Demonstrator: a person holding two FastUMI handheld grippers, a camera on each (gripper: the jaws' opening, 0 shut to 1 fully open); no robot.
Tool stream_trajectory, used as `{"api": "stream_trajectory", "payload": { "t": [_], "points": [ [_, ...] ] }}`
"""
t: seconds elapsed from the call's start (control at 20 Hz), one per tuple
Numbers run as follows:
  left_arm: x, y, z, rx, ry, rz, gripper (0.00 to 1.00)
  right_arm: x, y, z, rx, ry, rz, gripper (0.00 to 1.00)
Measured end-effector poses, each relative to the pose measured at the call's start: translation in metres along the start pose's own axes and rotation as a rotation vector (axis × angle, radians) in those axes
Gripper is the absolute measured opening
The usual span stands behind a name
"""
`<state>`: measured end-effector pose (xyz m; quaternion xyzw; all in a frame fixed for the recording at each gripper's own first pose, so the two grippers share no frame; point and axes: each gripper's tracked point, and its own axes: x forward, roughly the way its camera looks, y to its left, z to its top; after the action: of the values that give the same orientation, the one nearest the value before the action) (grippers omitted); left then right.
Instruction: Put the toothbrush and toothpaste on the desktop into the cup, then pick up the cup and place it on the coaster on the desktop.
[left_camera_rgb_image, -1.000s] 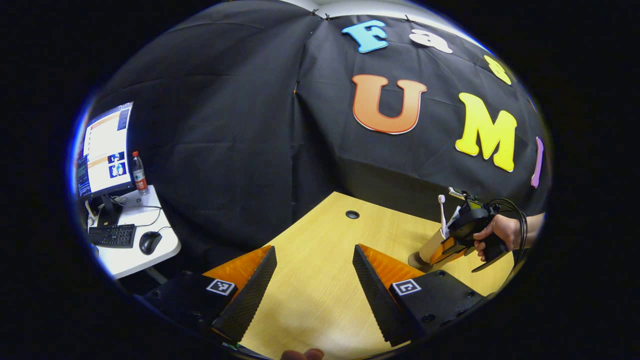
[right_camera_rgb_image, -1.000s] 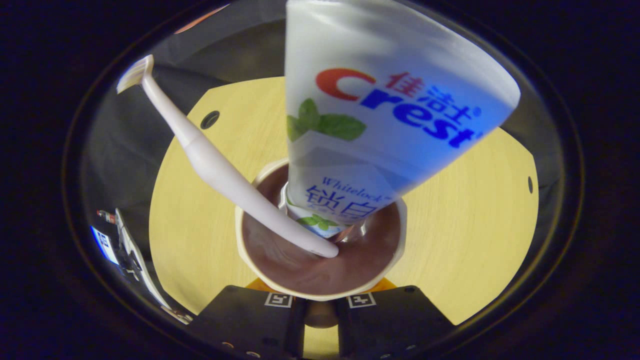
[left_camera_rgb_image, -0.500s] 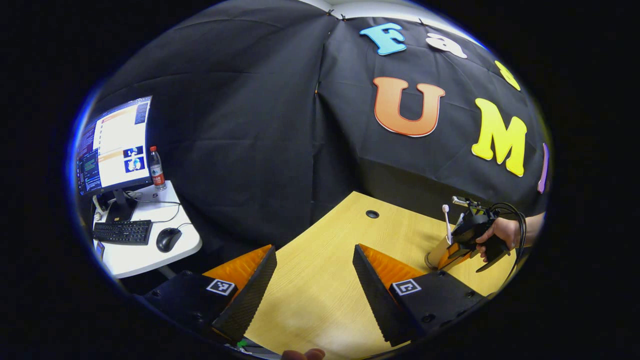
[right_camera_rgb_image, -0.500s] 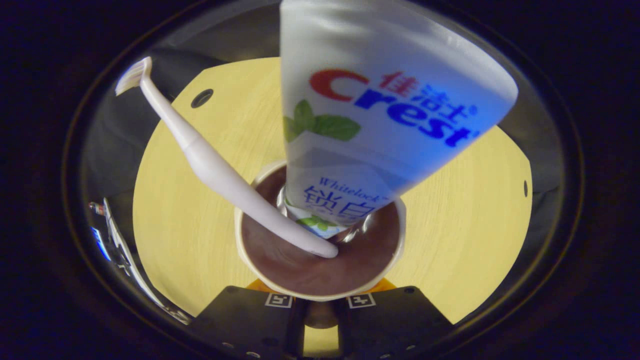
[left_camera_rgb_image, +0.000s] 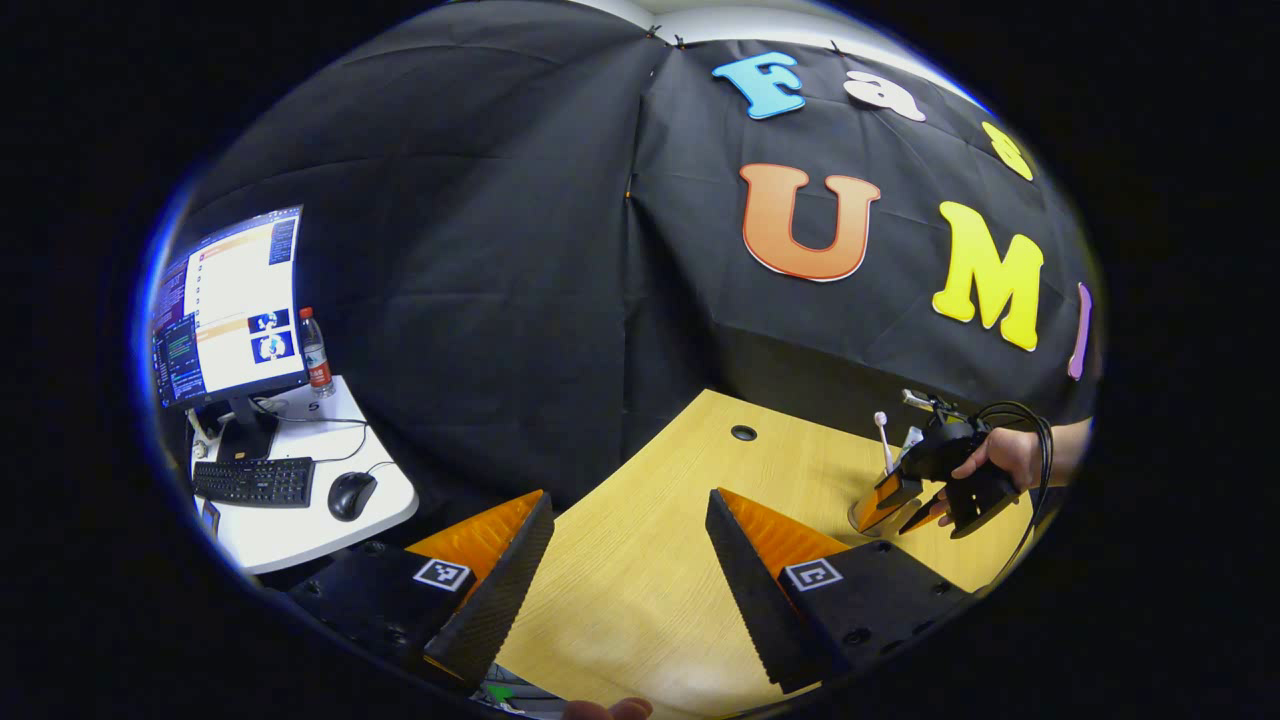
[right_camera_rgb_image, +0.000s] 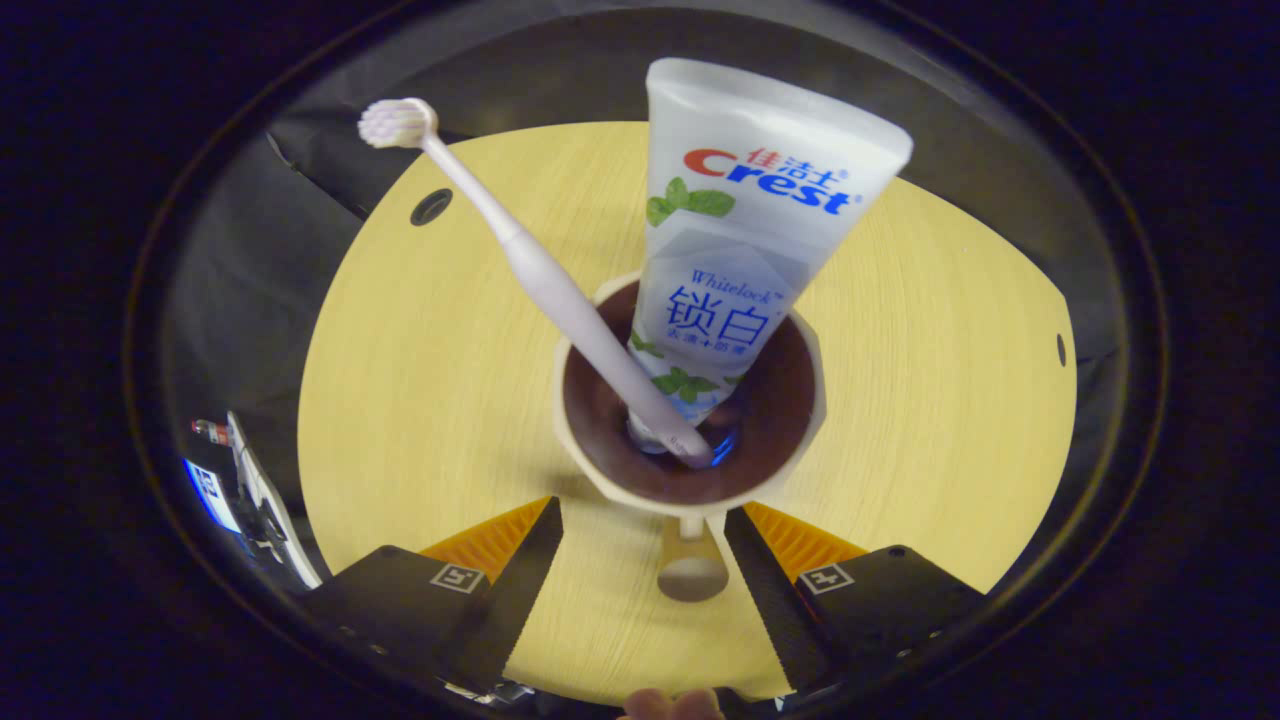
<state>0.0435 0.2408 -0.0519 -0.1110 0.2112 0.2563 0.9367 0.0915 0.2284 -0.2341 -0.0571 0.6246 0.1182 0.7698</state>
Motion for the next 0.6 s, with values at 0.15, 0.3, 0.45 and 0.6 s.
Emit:
{"api": "stream_trajectory", "payload": {
  "t": [0.15,0.3,0.45,0.6],
  "points": [
    [-0.006,-0.008,0.002,0.0,0.006,-0.031,0.98,-0.025,-0.009,-0.015,0.008,-0.02,0.014,0.98],
    [-0.013,-0.025,0.008,0.008,0.004,-0.075,0.98,-0.053,-0.023,-0.023,-0.004,-0.09,0.035,0.98],
    [-0.018,-0.042,0.014,0.019,-0.001,-0.125,1.0,-0.098,-0.035,-0.042,0.031,-0.153,0.095,0.98],
    [-0.025,-0.064,0.023,0.024,-0.002,-0.17,0.98,-0.159,-0.06,-0.058,0.055,-0.321,0.145,0.98]
  ]
}}
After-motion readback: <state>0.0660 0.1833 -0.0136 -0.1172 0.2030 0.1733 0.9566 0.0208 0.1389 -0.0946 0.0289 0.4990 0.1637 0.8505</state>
